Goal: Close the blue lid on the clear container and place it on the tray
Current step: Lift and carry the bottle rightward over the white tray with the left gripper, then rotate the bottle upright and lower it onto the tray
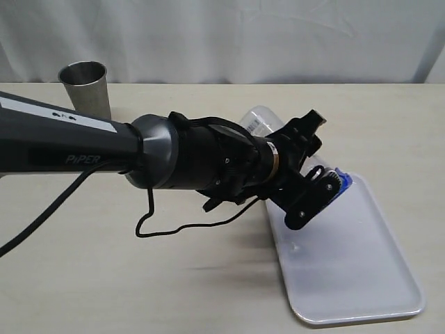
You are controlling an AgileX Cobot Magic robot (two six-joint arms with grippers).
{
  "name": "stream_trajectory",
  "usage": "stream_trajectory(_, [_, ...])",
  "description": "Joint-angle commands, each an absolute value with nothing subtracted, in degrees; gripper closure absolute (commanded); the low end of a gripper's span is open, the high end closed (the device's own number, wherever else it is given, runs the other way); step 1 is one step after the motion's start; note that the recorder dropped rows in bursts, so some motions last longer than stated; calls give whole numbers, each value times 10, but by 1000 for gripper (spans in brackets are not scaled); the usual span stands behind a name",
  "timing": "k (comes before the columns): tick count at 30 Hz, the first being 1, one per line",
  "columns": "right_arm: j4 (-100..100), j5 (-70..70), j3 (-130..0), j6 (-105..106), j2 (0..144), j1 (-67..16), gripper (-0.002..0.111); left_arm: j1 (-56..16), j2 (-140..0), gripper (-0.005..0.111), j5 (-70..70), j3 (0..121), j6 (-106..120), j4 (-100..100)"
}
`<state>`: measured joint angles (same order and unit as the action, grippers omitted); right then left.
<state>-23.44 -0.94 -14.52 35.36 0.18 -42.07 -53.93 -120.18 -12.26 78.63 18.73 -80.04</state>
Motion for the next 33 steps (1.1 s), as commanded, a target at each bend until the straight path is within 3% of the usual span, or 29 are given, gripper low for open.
stream_trajectory(1, [-235,-7,-143,352,0,-421,104,-569,-1195,107,-171,787,179,-788])
stream_trajectory(20, [-235,-7,-143,352,0,-421,104,-547,-1195,107,-142,783,177,-699])
stream_trajectory(28, [-235,-7,-143,352,0,-421,104,-528,-1195,107,50,783,177,-455])
stream_trajectory(33, [-235,-7,-143,352,0,-421,104,-504,-1196,107,154,783,58,-427])
